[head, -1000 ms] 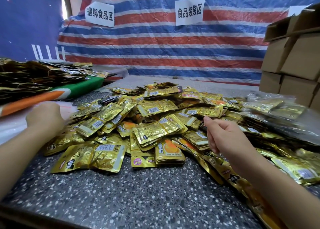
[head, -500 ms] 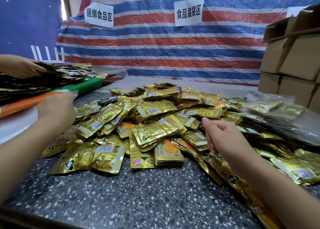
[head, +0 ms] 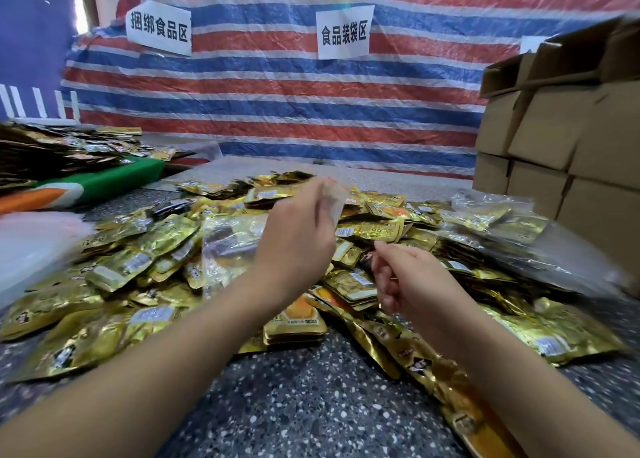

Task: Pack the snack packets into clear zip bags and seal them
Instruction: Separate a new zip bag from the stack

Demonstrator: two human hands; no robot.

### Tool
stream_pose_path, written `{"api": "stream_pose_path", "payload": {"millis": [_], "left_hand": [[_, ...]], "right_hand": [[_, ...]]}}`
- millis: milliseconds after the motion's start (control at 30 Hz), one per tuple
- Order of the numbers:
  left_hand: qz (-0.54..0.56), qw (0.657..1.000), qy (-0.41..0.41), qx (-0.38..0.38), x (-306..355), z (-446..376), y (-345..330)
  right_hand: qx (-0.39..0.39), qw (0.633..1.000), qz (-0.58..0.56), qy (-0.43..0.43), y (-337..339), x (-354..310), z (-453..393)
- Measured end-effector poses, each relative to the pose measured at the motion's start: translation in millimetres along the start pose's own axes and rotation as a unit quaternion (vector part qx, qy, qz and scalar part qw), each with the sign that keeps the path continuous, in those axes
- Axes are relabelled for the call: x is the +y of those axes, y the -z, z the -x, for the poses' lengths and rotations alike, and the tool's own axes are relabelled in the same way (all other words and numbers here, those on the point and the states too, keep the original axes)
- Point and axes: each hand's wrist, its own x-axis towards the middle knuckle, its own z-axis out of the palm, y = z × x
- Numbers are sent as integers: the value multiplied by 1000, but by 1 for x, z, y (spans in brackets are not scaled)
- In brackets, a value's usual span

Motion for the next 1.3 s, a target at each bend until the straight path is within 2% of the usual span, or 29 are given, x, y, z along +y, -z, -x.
{"api": "stream_pose_path", "payload": {"millis": [100, 300, 600, 700, 767, 867, 933, 1000, 1133, 1300], "left_hand": [[72, 996, 15, -44, 4, 19, -12], [134, 984, 26, -113, 8, 39, -15], [95, 971, -67, -207, 11, 40, -14], [91, 960, -106, -244, 10, 41, -14], [91, 953, -96, -273, 11, 43, -13], [114, 963, -51, -240, 13, 43, -12], [101, 976, -18, -194, 14, 40, -12], [73, 983, 10, -169, 13, 38, -12], [62, 982, 35, -172, 14, 37, -12], [105, 991, -12, -77, 18, 33, -7]], "right_hand": [[21, 999, -26, -25, 6, -1, -5], [32, 993, -77, -77, 12, 1, -10], [50, 989, -36, -133, 24, 2, -12], [51, 992, -35, -113, 26, -1, -11], [47, 994, -63, -82, 27, -2, -10], [49, 997, -65, 2, 28, -4, -7], [69, 994, -30, 79, 28, -7, -4], [81, 987, -46, 131, 29, -9, -2], [58, 980, -85, 173, 30, -15, 3], [-18, 988, -31, 152, 17, -13, 9]]}}
